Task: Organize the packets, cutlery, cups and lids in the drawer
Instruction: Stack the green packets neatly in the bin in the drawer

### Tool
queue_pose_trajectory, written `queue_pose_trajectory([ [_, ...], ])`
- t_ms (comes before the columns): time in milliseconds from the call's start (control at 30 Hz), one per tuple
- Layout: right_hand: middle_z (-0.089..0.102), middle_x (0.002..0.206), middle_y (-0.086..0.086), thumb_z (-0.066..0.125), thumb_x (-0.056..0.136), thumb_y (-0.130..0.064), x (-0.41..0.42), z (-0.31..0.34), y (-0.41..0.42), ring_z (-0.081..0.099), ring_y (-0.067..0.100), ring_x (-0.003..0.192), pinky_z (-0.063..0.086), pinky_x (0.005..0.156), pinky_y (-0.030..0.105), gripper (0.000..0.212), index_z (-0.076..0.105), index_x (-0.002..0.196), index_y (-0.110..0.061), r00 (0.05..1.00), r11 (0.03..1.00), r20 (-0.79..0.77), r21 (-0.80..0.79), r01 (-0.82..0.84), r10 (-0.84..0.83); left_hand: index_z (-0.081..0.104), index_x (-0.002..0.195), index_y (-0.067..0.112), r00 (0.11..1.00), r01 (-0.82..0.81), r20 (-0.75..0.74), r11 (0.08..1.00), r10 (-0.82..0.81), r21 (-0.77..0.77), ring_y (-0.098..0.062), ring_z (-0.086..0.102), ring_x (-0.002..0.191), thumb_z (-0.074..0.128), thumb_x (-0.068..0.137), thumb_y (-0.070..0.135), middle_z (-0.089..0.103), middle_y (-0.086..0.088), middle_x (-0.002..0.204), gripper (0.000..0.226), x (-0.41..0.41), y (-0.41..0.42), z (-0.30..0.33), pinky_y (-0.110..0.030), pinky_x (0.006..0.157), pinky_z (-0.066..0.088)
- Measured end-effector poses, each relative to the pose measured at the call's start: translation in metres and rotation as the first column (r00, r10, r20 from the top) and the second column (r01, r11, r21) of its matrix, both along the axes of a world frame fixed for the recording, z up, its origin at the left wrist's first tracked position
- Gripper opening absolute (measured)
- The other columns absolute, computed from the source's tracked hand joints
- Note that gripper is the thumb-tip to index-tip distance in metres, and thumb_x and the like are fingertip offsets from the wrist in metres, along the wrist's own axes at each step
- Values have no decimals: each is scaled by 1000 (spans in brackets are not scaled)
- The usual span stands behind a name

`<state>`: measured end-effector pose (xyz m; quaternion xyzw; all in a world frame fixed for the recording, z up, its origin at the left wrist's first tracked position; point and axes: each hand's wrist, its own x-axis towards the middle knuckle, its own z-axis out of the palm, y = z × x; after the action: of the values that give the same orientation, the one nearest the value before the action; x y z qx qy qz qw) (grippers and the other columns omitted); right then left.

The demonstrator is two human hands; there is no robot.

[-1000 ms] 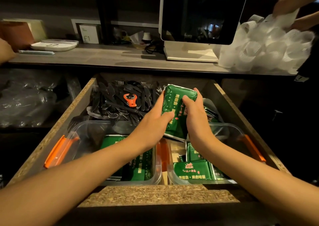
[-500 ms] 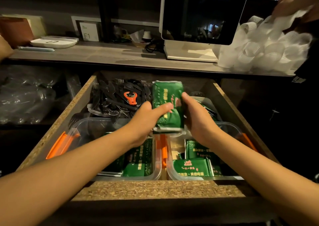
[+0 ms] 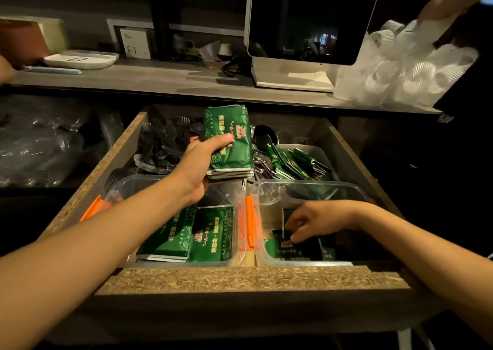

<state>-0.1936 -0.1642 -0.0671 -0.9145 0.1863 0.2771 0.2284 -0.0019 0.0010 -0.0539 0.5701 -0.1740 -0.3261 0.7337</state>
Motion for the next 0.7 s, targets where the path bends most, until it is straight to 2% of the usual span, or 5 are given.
queue_pose_trajectory([
  [100, 55, 137, -5, 69, 88, -39, 0, -6, 3, 53, 10, 120, 42, 105, 27, 60, 47, 141, -22, 995, 1000, -101, 17, -21, 23, 51, 139, 10, 998, 60, 23, 998, -61, 33, -32, 70, 106, 90, 48, 50, 67, -18, 125, 107, -6, -3, -9, -52, 82, 60],
  [267, 55, 135, -5, 71, 86, -40, 7, -21, 7, 52, 14, 122, 41, 102, 26, 63, 49, 141, -18, 989, 997, -125, -25, -79, 75, 59, 129, 11, 989, 121, 76, 990, -127, 70, -31, 70, 106, 80, 66, 41, 70, -14, 120, 72, -15, -4, -15, -52, 89, 58],
  [467, 65, 102, -12, 69, 89, -31, 6, -19, 5, 60, 1, 90, 45, 81, 18, 29, 66, 115, -21, 995, 992, -72, 112, -54, 63, 57, 133, 15, 989, 118, 78, 989, -125, 87, -31, 63, 119, 87, 53, 56, 66, -9, 128, 94, -16, -5, -19, -59, 102, 48],
  [600, 68, 93, -12, 69, 88, -14, 2, -1, -5, 66, 8, 86, 52, 73, 15, 14, 64, 93, -26, 981, 941, 129, 323, 97, -146, 45, 147, 27, 996, 80, 33, 996, -81, 48, -32, 51, 134, 91, 41, 70, 51, -6, 149, 123, -8, -10, -28, -60, 107, 42],
  [700, 74, 89, 4, 69, 85, -5, 1, 12, -14, 70, 17, 78, 57, 72, 26, 14, 69, 96, -14, 886, 863, 272, 451, 227, -375, 50, 142, 24, 999, 48, -19, 998, -47, 38, -32, 59, 125, 91, 40, 68, 59, -8, 140, 118, -12, -9, -23, -62, 99, 49],
])
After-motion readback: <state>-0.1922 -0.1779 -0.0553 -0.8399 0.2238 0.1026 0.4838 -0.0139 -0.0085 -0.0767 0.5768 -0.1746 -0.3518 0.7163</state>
